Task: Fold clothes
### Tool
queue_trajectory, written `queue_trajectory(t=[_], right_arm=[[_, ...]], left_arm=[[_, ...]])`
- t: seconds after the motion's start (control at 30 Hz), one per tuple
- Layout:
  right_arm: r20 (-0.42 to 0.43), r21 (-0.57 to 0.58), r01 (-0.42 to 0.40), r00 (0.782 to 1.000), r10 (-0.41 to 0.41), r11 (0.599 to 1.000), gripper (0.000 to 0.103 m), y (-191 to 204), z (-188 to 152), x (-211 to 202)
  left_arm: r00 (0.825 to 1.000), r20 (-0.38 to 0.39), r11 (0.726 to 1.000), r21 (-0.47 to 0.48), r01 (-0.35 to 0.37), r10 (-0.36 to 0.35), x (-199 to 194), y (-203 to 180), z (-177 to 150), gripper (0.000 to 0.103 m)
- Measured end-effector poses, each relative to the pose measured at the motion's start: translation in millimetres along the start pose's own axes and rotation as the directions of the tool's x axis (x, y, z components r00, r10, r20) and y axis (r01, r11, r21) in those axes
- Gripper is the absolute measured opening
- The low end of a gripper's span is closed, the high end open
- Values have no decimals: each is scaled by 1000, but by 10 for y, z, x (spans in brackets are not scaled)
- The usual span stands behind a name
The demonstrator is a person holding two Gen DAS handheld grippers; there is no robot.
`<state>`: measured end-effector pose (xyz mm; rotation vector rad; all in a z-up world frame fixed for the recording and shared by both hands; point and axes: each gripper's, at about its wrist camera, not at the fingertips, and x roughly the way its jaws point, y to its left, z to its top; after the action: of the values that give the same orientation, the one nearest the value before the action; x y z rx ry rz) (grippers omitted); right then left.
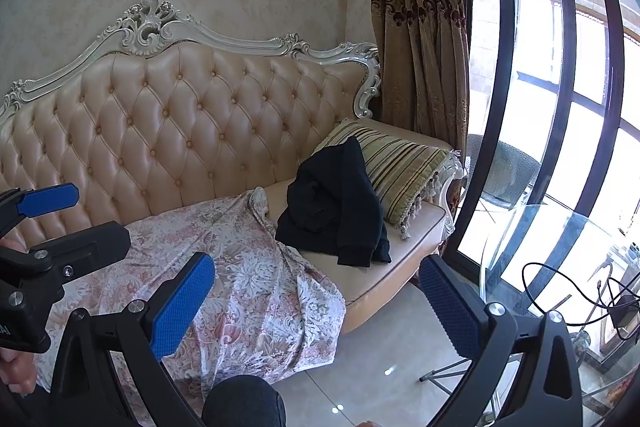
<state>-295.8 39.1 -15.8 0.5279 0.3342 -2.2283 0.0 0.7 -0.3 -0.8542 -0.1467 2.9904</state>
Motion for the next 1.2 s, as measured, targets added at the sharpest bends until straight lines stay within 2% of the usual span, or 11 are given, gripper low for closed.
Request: queue_trajectory(t=[1.2], right_arm=[[-1, -3, -15, 1000, 15, 1000, 103, 22, 19, 21]], left_arm=[[1000, 8, 1000, 10, -7, 7, 10, -26, 15, 102]])
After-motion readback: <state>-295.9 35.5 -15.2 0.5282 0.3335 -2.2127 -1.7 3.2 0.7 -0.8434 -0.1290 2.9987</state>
